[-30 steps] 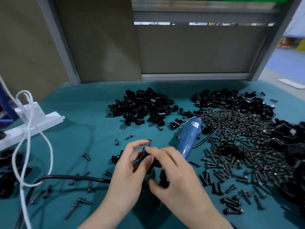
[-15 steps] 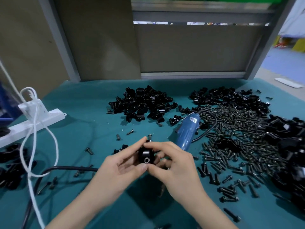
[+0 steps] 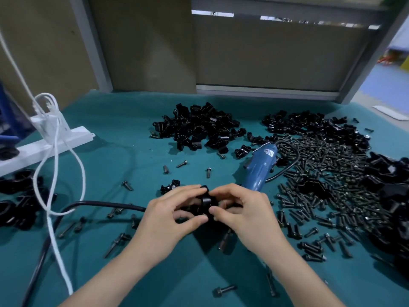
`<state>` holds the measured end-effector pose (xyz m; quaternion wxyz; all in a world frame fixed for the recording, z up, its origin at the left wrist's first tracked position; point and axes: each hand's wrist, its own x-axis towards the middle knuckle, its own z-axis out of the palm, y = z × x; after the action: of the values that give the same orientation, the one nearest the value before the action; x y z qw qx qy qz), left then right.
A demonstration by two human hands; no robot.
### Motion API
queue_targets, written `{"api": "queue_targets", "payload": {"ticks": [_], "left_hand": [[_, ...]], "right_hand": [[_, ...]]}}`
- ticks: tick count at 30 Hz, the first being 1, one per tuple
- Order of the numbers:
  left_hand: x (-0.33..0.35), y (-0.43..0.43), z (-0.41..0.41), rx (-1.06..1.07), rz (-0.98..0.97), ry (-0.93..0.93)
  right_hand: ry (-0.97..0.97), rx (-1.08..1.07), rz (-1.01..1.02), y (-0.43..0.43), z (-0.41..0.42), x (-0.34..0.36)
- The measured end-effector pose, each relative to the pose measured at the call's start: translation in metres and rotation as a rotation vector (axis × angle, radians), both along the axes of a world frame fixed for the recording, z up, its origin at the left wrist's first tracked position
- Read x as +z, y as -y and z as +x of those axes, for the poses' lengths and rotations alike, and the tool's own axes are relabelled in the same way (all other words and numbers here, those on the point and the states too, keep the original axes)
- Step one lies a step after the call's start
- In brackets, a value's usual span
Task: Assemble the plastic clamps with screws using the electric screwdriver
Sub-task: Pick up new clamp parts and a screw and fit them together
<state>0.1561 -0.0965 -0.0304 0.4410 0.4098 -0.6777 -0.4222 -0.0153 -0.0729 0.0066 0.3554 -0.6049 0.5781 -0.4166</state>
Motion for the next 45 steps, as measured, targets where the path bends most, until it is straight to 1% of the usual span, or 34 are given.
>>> {"api": "queue_targets", "payload": {"ticks": [2, 4, 6, 8, 11, 14, 18, 20, 22, 28, 30, 34, 38, 41, 42, 45], "left_hand": [[0.000, -0.001, 0.001, 0.018, 0.000, 0.025], [-0.002, -0.001, 0.001, 0.038, 0.038, 0.002], [-0.003, 0.000, 0.001, 0.072, 0.080, -0.040], [-0.004, 0.001, 0.001, 0.104, 0.081, -0.045], [-0.003, -0.001, 0.000, 0.117, 0.056, -0.030], [-0.003, -0.003, -0.002, 0.103, 0.023, -0.035], [-0.003, -0.005, -0.003, 0.115, -0.001, -0.005], [-0.002, -0.005, -0.003, 0.123, 0.003, -0.014], [-0.003, -0.005, -0.003, 0.124, 0.018, -0.023], [-0.006, -0.006, -0.004, 0.106, 0.051, -0.108], [-0.006, -0.006, -0.004, 0.107, 0.080, -0.130], [-0.001, -0.007, -0.005, 0.093, 0.033, -0.112], [0.003, -0.010, -0.005, 0.066, 0.018, -0.112], [0.002, -0.010, -0.007, 0.070, 0.031, -0.130], [0.002, -0.010, -0.007, 0.063, 0.035, -0.145], [0.002, -0.008, -0.010, 0.037, 0.027, -0.203]], "right_hand": [[-0.016, -0.041, -0.042, 0.000, 0.001, 0.000], [-0.021, -0.105, -0.101, -0.001, -0.001, 0.001], [0.027, -0.153, -0.127, -0.002, -0.002, 0.002], [0.069, -0.172, -0.129, -0.003, -0.002, 0.002], [0.071, -0.167, -0.108, -0.004, 0.003, -0.002], [0.023, -0.163, -0.103, -0.006, 0.009, -0.006], [-0.129, -0.163, -0.157, -0.007, 0.013, -0.008], [-0.176, -0.148, -0.172, -0.008, 0.013, -0.007], [-0.173, -0.135, -0.164, -0.009, 0.013, -0.006], [-0.054, -0.110, -0.063, -0.009, 0.012, -0.003], [-0.064, -0.102, -0.060, -0.009, 0.011, -0.002], [-0.121, -0.086, -0.083, -0.008, 0.009, 0.000], [-0.110, -0.058, -0.046, -0.008, 0.006, 0.002], [-0.057, -0.053, 0.013, -0.007, 0.003, 0.004], [0.008, -0.057, 0.046, -0.007, 0.002, 0.005], [0.328, -0.101, 0.139, -0.008, 0.003, 0.008]]}}
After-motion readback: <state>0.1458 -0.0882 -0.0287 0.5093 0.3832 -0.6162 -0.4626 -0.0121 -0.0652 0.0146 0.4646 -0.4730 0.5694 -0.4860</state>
